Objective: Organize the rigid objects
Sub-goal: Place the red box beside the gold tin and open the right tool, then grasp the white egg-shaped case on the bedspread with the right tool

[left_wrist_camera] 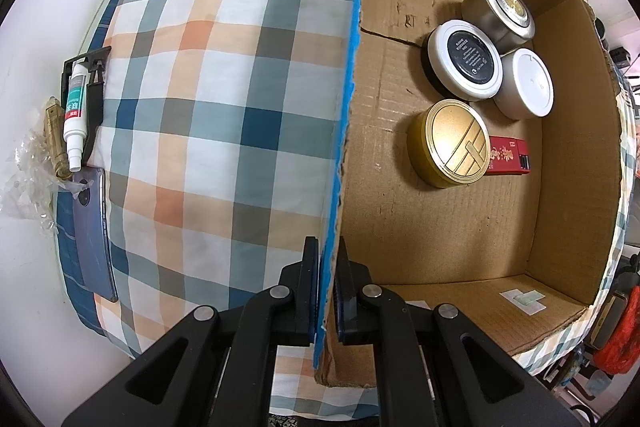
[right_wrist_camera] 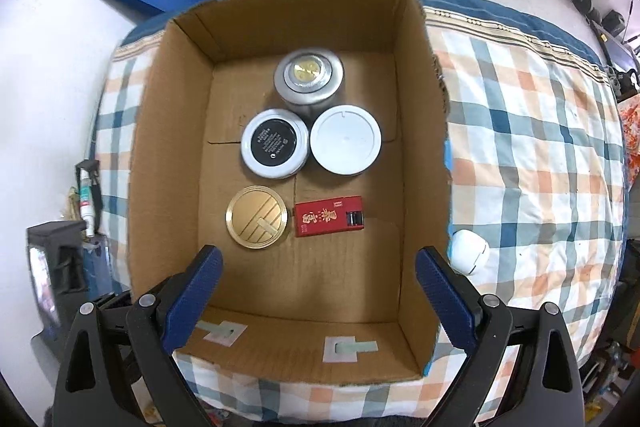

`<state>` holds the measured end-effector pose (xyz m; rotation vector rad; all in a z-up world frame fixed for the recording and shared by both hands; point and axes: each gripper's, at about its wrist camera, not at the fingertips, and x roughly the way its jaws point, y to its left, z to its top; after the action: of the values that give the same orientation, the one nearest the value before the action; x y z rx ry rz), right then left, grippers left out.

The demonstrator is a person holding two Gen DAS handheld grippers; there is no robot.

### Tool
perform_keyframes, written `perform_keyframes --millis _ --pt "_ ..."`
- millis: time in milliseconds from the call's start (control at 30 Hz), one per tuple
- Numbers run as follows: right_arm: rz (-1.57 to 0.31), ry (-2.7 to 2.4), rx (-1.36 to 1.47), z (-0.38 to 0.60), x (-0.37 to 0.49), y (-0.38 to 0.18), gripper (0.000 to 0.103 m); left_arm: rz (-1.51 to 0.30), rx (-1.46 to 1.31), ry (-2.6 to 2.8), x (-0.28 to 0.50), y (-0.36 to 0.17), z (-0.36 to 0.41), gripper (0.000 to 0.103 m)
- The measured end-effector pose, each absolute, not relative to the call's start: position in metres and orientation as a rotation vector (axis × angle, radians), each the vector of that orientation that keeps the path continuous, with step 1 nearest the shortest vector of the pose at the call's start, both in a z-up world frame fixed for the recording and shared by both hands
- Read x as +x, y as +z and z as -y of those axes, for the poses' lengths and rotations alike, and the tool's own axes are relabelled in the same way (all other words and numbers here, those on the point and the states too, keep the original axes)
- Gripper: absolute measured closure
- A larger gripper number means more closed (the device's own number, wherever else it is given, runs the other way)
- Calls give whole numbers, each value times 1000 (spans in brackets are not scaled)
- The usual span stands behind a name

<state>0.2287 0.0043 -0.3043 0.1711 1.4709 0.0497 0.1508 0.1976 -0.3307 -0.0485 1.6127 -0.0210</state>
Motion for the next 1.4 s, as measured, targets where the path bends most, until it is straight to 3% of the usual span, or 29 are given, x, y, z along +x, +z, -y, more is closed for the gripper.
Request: perform_keyframes --millis 533,767,1033,1267,1333,1400 --pt "-1416 78 247 22 210 -265 4 -1611 -42 -13 150 -329 -196 99" --pt "-1379 -53 448 98 210 -269 4 -1611 -46 -10 150 -329 -198 98" --pt "-1469 -270 652 188 203 -352 4 -1617 -42 -4 150 -331 -198 98" --pt "-1590 -298 727 192 197 -432 8 -1619 -38 1 151 -332 -196 98" --pt "-1611 -305 727 188 200 -447 13 -1619 -39 0 151 -333 -196 98" --pt "-1641 -304 723 184 203 -459 28 -1619 -39 0 150 -333 -196 98"
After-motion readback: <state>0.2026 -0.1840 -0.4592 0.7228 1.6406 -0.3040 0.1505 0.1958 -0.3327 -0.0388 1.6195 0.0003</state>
